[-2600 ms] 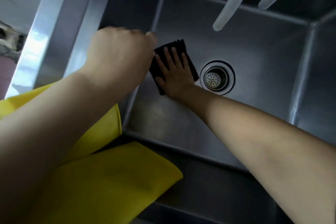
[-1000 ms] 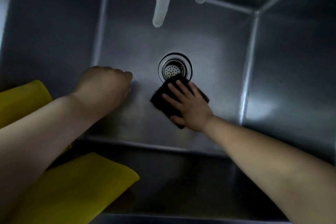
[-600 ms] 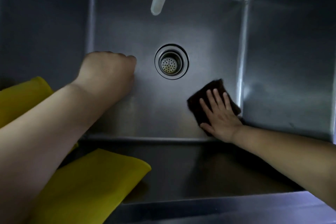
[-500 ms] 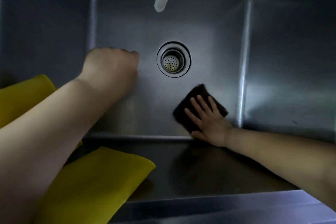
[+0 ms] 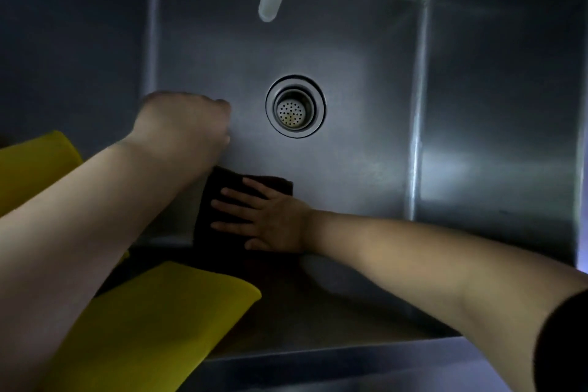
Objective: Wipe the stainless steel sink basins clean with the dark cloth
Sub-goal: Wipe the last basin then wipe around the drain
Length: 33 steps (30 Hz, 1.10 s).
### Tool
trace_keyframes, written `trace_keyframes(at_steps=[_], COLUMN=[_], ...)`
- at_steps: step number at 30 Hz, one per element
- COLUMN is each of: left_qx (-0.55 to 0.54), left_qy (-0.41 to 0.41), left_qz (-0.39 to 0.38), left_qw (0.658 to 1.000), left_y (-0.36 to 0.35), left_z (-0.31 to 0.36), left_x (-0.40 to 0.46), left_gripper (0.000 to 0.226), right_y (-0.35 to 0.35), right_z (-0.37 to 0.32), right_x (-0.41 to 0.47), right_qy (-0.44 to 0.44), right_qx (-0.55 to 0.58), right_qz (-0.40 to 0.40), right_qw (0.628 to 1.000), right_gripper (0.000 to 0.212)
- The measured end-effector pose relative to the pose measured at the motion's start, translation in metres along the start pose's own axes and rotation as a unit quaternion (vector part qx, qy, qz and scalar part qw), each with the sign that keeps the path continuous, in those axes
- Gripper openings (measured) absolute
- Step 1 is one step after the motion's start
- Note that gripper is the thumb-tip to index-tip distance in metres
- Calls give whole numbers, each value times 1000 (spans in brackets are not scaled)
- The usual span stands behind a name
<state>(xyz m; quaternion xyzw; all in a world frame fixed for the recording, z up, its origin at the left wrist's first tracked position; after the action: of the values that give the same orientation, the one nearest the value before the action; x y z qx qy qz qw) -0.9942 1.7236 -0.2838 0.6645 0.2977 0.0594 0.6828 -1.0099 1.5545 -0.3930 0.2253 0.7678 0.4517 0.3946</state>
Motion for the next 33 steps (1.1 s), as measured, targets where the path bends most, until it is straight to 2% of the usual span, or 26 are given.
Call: trace_keyframes(at_steps=[5, 8, 10, 13, 16, 18, 20, 26, 29, 33], left_qx=[3, 17, 13, 12, 9, 16, 21, 44, 65, 80], left_qy=[9, 15, 12, 5, 1, -1, -5, -8, -15, -4], left_qz=[-28, -23, -18, -22, -27, -33, -34, -23, -30, -34], left_qw=[1000, 999, 1000, 1000, 1000, 999, 999, 999, 997, 996], left_y=[-1, 0, 1, 2, 1, 0, 0, 2, -1, -7], left_z=[3, 3, 4, 5, 5, 5, 6, 8, 11, 9], left_x=[0, 1, -1, -2, -2, -1, 0, 1, -1, -4], left_gripper=[14, 15, 14, 17, 21, 23, 23, 23, 24, 21], right_y=[-25, -44, -66, -87, -92, -93, -91, -75, -62, -44], right_z=[4, 9, 8, 1, -5, -9, -9, 17, 51, 119], right_x=[-81, -138, -168, -188, -187, -183, -181, -179, -178, -181], right_qy=[-35, -142, -265, -430, -521, -561, -583, -627, -658, -661], right_qx=[50, 77, 140, 242, 304, 323, 321, 258, 228, 177], right_qz=[-15, -69, -124, -170, -154, -131, -105, -15, 37, 74], right_qw=[998, 984, 946, 853, 782, 751, 739, 735, 717, 725], right_gripper=[59, 68, 79, 88, 91, 89, 88, 87, 87, 77])
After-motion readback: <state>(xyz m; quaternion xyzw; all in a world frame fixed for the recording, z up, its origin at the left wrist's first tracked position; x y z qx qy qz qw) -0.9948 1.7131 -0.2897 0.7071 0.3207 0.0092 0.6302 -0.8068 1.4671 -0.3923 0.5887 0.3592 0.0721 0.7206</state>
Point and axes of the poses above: each hand's wrist, its own x-axis towards the middle knuckle, its own y-axis out of the back of the hand, z = x × y, the point moved 5 cm from there along x, towards the middle knuckle, and after that the axes turned 14 degrees about y, right-handed, at the moved point
